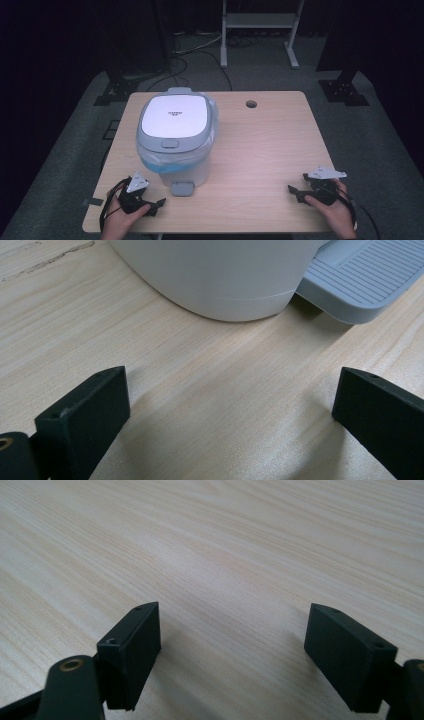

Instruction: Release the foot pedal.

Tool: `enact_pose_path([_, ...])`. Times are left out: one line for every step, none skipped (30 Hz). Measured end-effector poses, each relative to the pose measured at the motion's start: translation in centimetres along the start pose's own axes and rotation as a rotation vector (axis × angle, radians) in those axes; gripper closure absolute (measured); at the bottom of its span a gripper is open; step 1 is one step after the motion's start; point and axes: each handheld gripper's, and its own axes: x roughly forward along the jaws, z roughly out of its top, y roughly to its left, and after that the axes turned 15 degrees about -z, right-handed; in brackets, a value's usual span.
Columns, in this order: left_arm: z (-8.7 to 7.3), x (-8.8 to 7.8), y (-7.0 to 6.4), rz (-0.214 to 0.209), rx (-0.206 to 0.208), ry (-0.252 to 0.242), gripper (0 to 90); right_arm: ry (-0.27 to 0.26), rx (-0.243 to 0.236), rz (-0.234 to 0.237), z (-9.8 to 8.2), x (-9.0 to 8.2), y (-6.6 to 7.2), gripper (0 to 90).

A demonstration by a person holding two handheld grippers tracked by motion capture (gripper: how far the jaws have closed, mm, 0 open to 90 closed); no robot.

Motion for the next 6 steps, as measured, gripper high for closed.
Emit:
enact_pose_path([0.0,0.0,0.0,-0.001,0.0,0.0,0.5,0.001,0.0,0.0,0.0,0.02,0.0,19.0])
enact_pose_path([0.0,0.0,-0.01,-0.001,0.001,0.0,0.5,0.004,-0.003,0.002,0.02,0.03,0.01,17.7])
enact_pose_path([0.0,0.0,-0.01,-0.001,0.001,0.0,0.5,0.006,-0.005,0.004,0.02,0.04,0.05,16.9])
enact_pose_path([-0.01,0.0,-0.02,-0.001,0.001,0.0,0.5,0.006,-0.006,0.004,0.02,0.04,0.05,16.3])
enact_pose_path([-0.01,-0.01,-0.03,-0.001,0.001,0.0,0.5,0.008,-0.003,0.002,0.03,0.05,0.06,15.7])
enact_pose_path([-0.01,-0.01,-0.03,-0.001,0.001,0.0,0.5,0.009,-0.001,-0.002,0.03,0.08,0.04,13.9])
